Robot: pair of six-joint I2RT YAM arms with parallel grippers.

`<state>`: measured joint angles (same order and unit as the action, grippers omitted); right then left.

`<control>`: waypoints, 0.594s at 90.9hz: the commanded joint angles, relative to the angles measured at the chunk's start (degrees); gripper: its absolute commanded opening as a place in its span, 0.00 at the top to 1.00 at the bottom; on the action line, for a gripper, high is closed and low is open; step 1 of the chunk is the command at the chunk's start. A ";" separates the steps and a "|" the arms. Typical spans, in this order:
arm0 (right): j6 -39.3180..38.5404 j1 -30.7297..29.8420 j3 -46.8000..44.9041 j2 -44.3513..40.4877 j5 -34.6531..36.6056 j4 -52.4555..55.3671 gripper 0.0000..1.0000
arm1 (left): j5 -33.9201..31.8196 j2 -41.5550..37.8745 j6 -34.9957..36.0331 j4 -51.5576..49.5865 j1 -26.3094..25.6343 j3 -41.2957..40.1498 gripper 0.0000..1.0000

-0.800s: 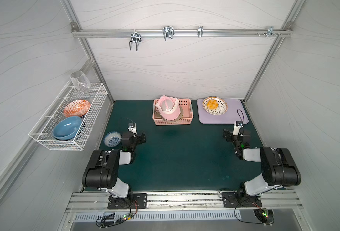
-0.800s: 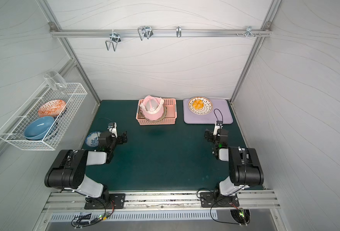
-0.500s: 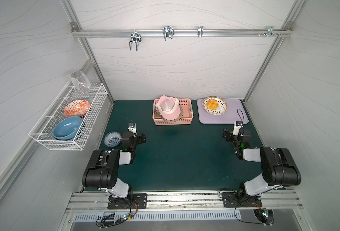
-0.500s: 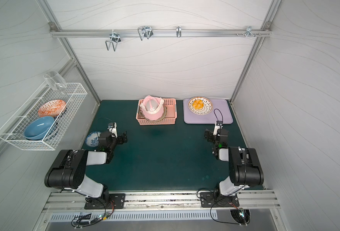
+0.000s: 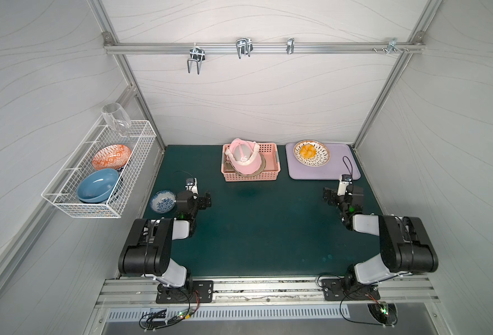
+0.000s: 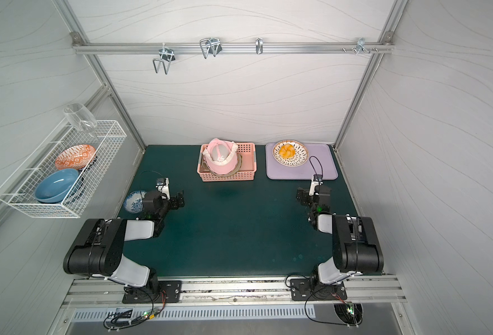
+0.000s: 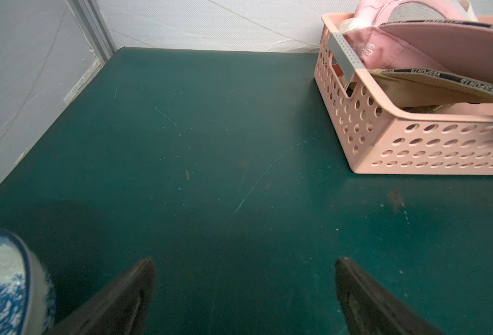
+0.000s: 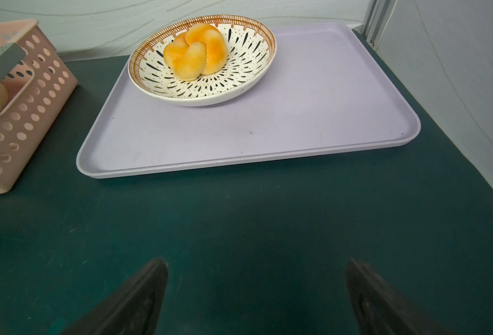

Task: Turn the baseball cap inside out
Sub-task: Pick up the baseball cap from the basket.

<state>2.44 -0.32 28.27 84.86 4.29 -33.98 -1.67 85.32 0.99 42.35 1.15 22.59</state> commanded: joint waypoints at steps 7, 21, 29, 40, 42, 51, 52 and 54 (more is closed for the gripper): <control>4.10 -0.46 6.06 -7.79 2.62 16.72 0.01 | -4.07 -9.79 -2.94 -10.38 0.43 4.96 0.00; 6.92 -0.72 10.35 -11.02 -3.62 27.48 0.01 | -2.03 -15.12 -10.76 -21.37 -0.16 9.57 0.00; 7.97 -1.67 12.06 -11.29 -8.14 31.22 0.01 | -0.80 -15.60 -12.29 -28.02 -3.86 14.34 0.01; 7.06 -4.35 14.28 -10.84 -10.44 36.53 0.01 | -2.14 -13.15 -4.19 -34.98 -12.41 21.75 0.02; 6.79 -4.83 14.73 -10.70 -10.51 37.27 0.01 | -2.18 -12.32 -2.91 -36.57 -13.48 23.45 0.02; 6.56 -7.03 16.48 -10.50 -11.22 41.09 0.01 | -1.92 -8.19 -2.56 -45.15 -15.33 31.65 0.08; 6.72 -7.18 16.61 -10.55 -11.23 41.31 0.01 | -1.88 -7.90 -3.09 -45.99 -15.36 32.57 0.09; 7.02 -7.60 16.68 -10.69 -11.35 41.54 0.01 | -2.01 -6.86 -4.33 -47.89 -15.31 34.24 0.09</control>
<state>8.80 -5.82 42.83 74.19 -4.23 0.84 -3.57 74.59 -3.70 6.04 -13.72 48.93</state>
